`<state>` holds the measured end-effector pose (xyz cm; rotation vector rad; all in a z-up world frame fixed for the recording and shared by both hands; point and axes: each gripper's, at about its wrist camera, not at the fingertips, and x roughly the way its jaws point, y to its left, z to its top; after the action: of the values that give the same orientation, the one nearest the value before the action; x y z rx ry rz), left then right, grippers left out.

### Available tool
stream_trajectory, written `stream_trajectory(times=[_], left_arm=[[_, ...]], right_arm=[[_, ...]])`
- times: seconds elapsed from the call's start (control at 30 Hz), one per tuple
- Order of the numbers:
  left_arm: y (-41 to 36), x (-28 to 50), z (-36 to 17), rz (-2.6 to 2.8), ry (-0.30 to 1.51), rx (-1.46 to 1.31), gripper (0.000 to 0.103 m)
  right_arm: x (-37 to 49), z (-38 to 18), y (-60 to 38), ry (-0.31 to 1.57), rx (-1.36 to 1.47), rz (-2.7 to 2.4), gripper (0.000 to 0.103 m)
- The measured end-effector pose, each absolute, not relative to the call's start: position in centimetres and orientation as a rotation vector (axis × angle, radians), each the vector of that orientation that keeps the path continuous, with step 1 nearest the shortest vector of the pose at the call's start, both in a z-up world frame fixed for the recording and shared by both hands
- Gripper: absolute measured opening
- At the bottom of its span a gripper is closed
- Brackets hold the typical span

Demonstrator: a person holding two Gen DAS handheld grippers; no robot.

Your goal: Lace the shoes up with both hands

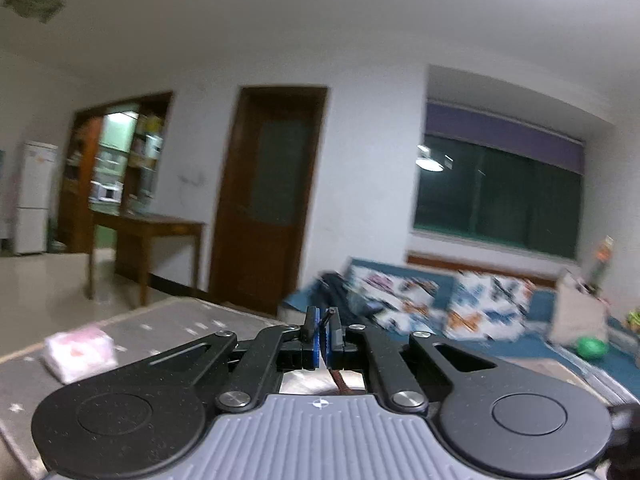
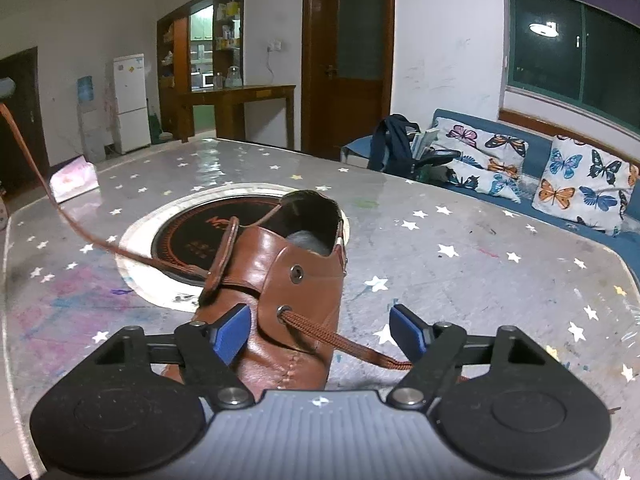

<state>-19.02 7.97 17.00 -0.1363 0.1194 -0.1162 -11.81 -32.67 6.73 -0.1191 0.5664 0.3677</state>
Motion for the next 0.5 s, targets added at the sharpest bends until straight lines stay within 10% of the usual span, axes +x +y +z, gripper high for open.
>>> stream_trajectory(times=[0.5], left_arm=[[-1.8, -13.5, 9.8, -0.498, 0.444, -0.083, 0.003]], right_arm=[[-14.1, 8.5, -33.3, 0.591, -0.027, 0.536, 0.06]])
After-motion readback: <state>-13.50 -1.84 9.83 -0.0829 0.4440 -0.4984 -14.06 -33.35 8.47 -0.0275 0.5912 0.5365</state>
